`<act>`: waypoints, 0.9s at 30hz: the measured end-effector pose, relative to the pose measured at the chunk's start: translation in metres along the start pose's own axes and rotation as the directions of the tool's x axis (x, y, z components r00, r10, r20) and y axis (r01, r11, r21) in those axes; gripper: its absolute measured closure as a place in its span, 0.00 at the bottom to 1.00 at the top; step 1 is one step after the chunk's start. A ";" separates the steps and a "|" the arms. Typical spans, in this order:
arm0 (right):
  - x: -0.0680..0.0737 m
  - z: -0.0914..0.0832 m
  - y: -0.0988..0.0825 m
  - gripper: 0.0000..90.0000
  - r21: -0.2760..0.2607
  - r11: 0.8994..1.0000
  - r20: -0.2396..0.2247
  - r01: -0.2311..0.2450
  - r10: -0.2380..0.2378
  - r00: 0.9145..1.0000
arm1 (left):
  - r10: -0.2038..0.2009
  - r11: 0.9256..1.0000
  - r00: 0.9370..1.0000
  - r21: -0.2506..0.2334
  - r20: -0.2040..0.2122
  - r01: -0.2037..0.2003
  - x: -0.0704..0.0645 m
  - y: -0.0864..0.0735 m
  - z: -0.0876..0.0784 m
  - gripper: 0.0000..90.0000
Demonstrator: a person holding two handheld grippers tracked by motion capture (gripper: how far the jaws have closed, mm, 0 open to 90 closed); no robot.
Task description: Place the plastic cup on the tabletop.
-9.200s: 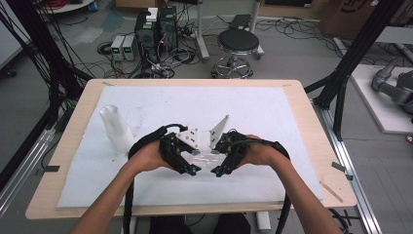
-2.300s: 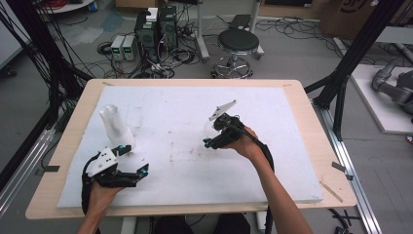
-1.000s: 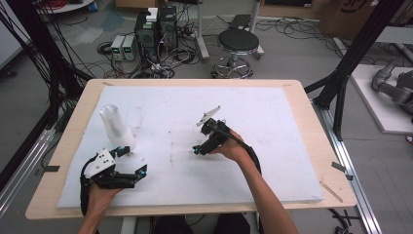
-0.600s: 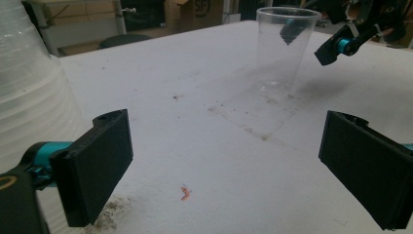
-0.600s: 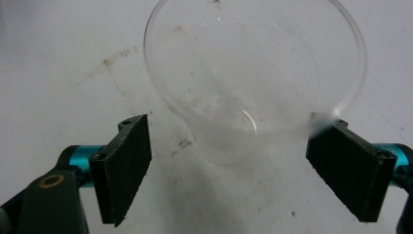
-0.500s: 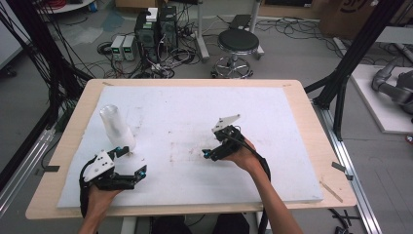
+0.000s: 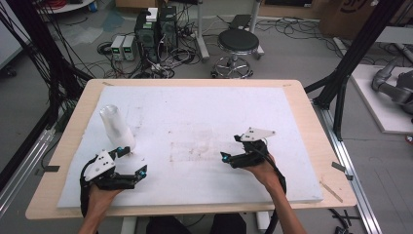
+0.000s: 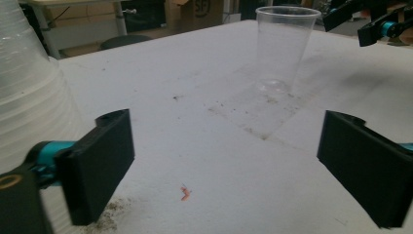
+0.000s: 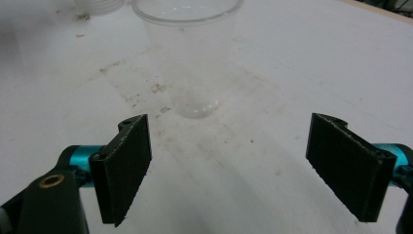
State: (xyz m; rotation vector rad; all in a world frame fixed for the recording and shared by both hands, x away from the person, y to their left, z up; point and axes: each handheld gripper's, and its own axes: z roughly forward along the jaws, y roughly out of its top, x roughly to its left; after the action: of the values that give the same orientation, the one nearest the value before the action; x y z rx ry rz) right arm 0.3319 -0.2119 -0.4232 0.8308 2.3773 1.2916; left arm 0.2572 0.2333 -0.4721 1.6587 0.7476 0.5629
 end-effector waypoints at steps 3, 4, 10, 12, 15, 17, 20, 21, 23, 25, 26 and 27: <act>-0.003 -0.011 -0.010 0.19 -0.041 0.999 0.033 -0.011 0.012 0.999 | -0.002 1.000 1.000 0.005 -0.002 0.002 0.000 0.000 0.001 0.11; -0.004 -0.014 -0.014 0.19 -0.053 0.998 0.040 -0.019 0.021 0.999 | -0.004 1.000 1.000 0.004 0.000 0.004 0.000 0.000 0.001 0.11; -0.007 -0.029 -0.030 0.19 -0.086 0.995 0.065 -0.043 0.049 0.997 | -0.025 1.000 1.000 0.003 0.014 0.025 0.002 0.000 0.001 0.10; -0.008 -0.034 -0.035 0.19 -0.095 0.994 0.072 -0.051 0.058 0.996 | -0.029 1.000 0.999 0.005 0.015 0.029 0.003 0.000 0.001 0.09; -0.011 -0.039 -0.043 0.19 -0.117 0.991 0.088 -0.056 0.067 0.994 | -0.033 0.999 0.999 0.000 0.013 0.033 0.003 0.000 0.000 0.09; -0.012 -0.044 -0.048 0.19 -0.134 0.989 0.101 -0.061 0.075 0.992 | -0.034 0.999 0.999 0.002 0.009 0.034 0.003 0.000 0.001 0.09; -0.014 -0.049 -0.054 0.19 -0.153 0.986 0.120 -0.069 0.088 0.989 | -0.036 0.999 0.999 0.009 0.008 0.036 0.004 0.000 0.001 0.09; -0.014 -0.051 -0.056 0.19 -0.159 0.985 0.125 -0.067 0.087 0.988 | -0.037 0.999 0.999 0.011 0.009 0.037 0.004 0.000 0.001 0.09; -0.014 -0.053 -0.058 0.19 -0.166 0.984 0.130 -0.069 0.091 0.987 | -0.034 0.999 0.999 0.013 0.008 0.034 0.003 0.000 0.002 0.09; -0.015 -0.054 -0.060 0.19 -0.171 0.983 0.137 -0.063 0.087 0.987 | -0.032 0.999 0.999 0.021 0.004 0.031 0.003 0.001 0.002 0.09; -0.014 -0.054 -0.061 0.19 -0.166 0.984 0.133 -0.067 0.090 0.987 | -0.033 0.999 0.999 0.026 0.005 0.033 0.003 0.001 0.003 0.09; -0.015 -0.053 -0.062 0.19 -0.167 0.984 0.131 -0.068 0.090 0.987 | -0.033 0.999 0.999 0.029 0.003 0.033 0.003 0.001 0.003 0.09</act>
State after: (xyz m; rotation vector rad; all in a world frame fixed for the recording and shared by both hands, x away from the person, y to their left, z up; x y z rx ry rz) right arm 0.2948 -0.2825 -0.4457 0.9414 2.1200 1.3887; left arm 0.2614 0.2333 -0.4719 1.6711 0.7820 0.5276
